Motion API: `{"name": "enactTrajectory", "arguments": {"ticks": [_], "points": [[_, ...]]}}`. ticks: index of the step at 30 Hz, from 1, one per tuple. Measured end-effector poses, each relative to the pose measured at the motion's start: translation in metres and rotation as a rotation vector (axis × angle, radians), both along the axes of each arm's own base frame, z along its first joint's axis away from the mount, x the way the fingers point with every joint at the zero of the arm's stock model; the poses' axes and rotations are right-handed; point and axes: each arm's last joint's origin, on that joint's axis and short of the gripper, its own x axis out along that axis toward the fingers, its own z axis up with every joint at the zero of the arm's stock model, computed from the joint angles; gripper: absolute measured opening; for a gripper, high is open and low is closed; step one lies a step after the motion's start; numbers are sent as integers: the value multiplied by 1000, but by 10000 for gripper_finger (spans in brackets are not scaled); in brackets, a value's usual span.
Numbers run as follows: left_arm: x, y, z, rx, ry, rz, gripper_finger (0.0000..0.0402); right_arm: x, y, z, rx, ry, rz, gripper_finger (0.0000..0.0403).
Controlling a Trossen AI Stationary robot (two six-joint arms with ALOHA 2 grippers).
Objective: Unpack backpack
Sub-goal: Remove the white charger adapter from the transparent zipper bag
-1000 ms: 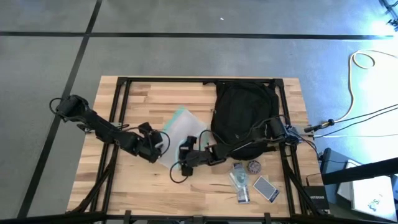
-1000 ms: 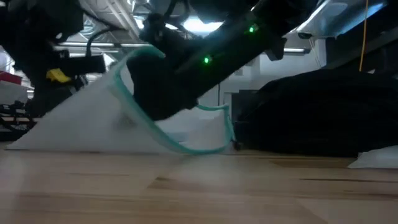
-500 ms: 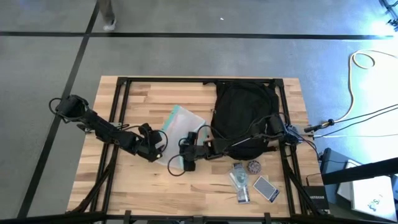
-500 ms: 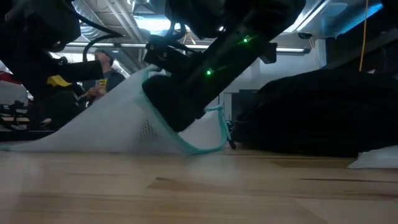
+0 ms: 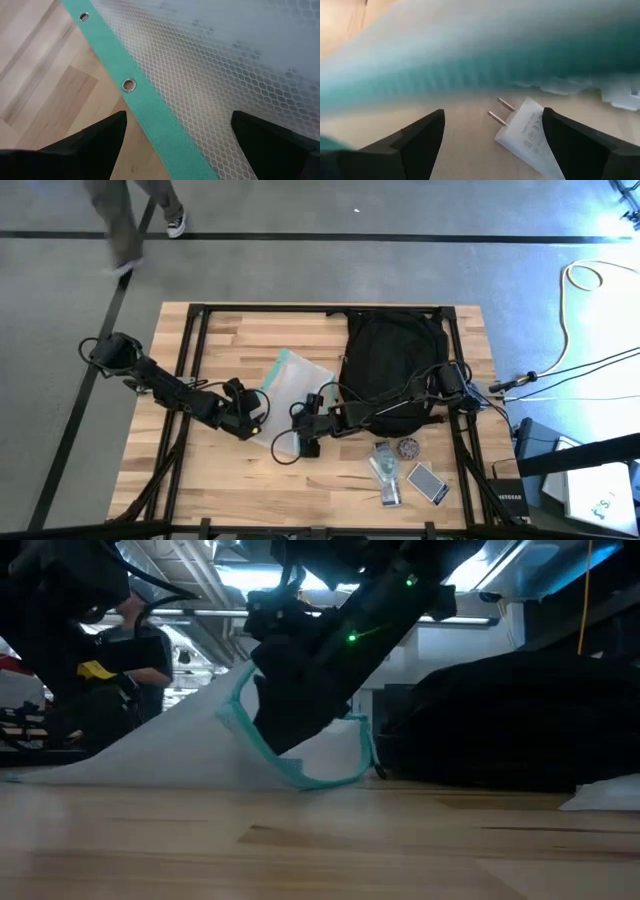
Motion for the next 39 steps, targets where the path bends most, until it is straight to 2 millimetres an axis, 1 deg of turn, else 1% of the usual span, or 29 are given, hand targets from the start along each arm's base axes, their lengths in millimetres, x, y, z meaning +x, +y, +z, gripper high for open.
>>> {"name": "enactTrajectory", "arguments": {"ticks": [5,10,14,16,17,22,28,32,39], "points": [[0,0,0,1,1,0,349,-7,7,0,-2,44,-2,314],[0,0,0,3,3,-1,349,-15,19,1,6,80,-17,314],[0,0,0,3,3,-1,349,-25,32,6,9,117,-28,314],[0,0,0,4,4,-1,349,-36,39,8,57,181,-41,314],[0,0,0,4,4,-1,349,-38,42,9,60,175,-69,314],[0,0,0,3,2,0,349,-48,52,14,74,211,-84,314],[0,0,0,4,2,0,349,-56,64,17,10,194,-68,314],[0,0,0,3,2,1,349,-52,61,19,-31,147,-85,314],[0,0,0,3,2,1,349,-35,36,23,34,97,-137,314]]}}
